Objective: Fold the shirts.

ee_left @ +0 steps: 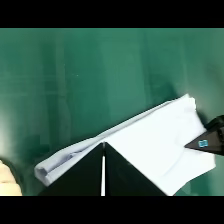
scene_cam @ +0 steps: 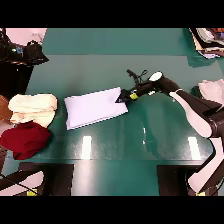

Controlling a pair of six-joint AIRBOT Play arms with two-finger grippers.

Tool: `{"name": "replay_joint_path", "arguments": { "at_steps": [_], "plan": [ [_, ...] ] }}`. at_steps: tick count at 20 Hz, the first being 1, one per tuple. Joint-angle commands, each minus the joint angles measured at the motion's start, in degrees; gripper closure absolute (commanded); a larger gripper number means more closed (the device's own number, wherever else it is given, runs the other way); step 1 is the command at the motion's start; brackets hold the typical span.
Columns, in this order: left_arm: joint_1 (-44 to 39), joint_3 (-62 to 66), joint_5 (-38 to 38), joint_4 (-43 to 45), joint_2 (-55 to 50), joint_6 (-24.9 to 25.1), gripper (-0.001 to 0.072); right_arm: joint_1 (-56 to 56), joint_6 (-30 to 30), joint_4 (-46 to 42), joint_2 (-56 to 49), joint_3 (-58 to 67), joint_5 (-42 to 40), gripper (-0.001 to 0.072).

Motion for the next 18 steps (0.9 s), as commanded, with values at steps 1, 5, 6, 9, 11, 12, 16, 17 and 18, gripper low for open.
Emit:
{"name": "replay_joint_path", "arguments": {
  "at_steps": [1, 5, 6, 9, 11, 12, 16, 17, 18],
  "plan": [
    [0.0, 0.0, -0.1, -2.8, 0.0, 0.0, 0.0678, 0.3, -0.7, -0.5, 1.0, 2.2, -2.0, 0.0695],
    [-3.6, 0.0, 0.2, -3.8, 0.0, 0.0, 0.0678, -11.0, 0.8, -6.9, 9.7, 2.2, -2.8, 0.0695],
    [-5.4, 0.0, 0.8, -3.8, 0.0, 0.0, 0.0678, -15.5, 1.0, -8.4, 12.3, 2.2, -2.8, 0.0695],
    [-11.6, 0.0, 5.4, -3.8, 0.0, 0.0, 0.0679, -28.7, 1.5, -13.0, 18.8, 2.2, -2.9, 0.0695],
    [-15.3, 0.0, 9.0, -3.8, 0.0, 0.0, 0.0678, -37.5, 1.5, -14.8, 21.7, 2.2, -2.9, 0.0695],
    [-16.9, 0.0, 10.7, -3.8, 0.0, 0.0, 0.0679, -41.6, 1.5, -15.4, 22.6, 2.2, -3.1, 0.0695],
    [-21.7, 0.0, 13.0, -3.8, 0.0, 0.0, 0.0678, -55.4, 1.5, -15.2, 23.3, 2.2, -4.5, 0.0695],
    [-22.5, 0.0, 13.0, -3.8, 0.0, 0.0, 0.0678, -57.6, 1.5, -15.1, 23.3, 2.2, -5.7, 0.0695],
    [-23.0, 0.0, 13.1, -3.8, 0.0, 0.0, 0.0678, -59.5, 1.5, -15.0, 23.3, 2.3, -7.0, 0.0695]
  ]
}}
